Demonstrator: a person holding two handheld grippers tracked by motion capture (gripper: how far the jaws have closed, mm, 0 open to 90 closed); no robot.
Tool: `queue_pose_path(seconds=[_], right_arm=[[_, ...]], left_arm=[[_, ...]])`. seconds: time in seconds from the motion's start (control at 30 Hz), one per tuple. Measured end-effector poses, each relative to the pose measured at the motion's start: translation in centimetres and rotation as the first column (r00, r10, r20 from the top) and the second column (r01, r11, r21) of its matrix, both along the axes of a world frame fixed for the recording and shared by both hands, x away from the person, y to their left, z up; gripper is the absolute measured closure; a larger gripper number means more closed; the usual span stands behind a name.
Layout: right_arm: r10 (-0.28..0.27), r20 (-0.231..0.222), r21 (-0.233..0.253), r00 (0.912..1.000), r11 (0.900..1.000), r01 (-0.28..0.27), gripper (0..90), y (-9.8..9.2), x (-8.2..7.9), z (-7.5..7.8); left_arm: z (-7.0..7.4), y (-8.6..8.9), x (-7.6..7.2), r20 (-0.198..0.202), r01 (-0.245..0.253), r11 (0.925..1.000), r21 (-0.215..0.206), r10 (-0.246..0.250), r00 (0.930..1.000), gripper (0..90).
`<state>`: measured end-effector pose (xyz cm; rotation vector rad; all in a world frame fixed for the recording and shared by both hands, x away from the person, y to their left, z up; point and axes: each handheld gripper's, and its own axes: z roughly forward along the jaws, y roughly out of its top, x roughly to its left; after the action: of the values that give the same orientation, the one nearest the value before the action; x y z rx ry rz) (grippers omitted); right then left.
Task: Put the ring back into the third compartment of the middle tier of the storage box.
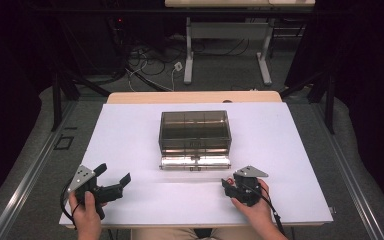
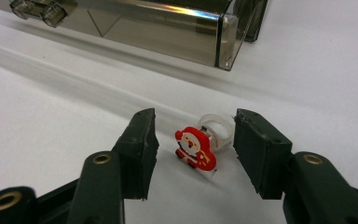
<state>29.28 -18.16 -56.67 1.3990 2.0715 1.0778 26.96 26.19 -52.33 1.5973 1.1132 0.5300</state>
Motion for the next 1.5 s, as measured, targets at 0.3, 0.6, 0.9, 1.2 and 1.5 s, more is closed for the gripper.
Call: queue_pose_path(seconds=[0.3,0.6,0.9,1.2,1.5], right_arm=[[-0.008,-0.003,-0.010,1.0000,1.000,0.008,54.1,0.19,0.14,-0.19],[-0.012,0.026,-0.060,0.9996,0.998,0.014,61.2,0.40,-0.05,-0.27],[0.003,0.028,-0.057,0.9996,0.998,-0.002,67.6,0.36,-0.14,-0.28],[0.005,0.025,-0.053,0.9997,0.999,-0.003,68.5,0.31,-0.12,-0.27],[0.008,0.032,-0.060,0.9995,0.998,-0.006,68.8,0.31,-0.17,-0.29]], left_arm=[[-0.03,0.01,0.03,-0.002,0.000,1.0000,0.001,0.000,1.0000,0.2],[-0.06,0.02,0.05,-0.004,-0.001,1.0000,-0.001,0.001,1.0000,0.2],[-0.08,0.00,0.11,-0.004,-0.004,1.0000,-0.004,0.004,1.0000,0.2],[-0.09,-0.02,0.11,-0.007,-0.003,1.0000,-0.004,0.003,1.0000,0.2],[-0.09,0.00,0.11,-0.006,-0.003,1.0000,-0.006,0.003,1.0000,0.2]])
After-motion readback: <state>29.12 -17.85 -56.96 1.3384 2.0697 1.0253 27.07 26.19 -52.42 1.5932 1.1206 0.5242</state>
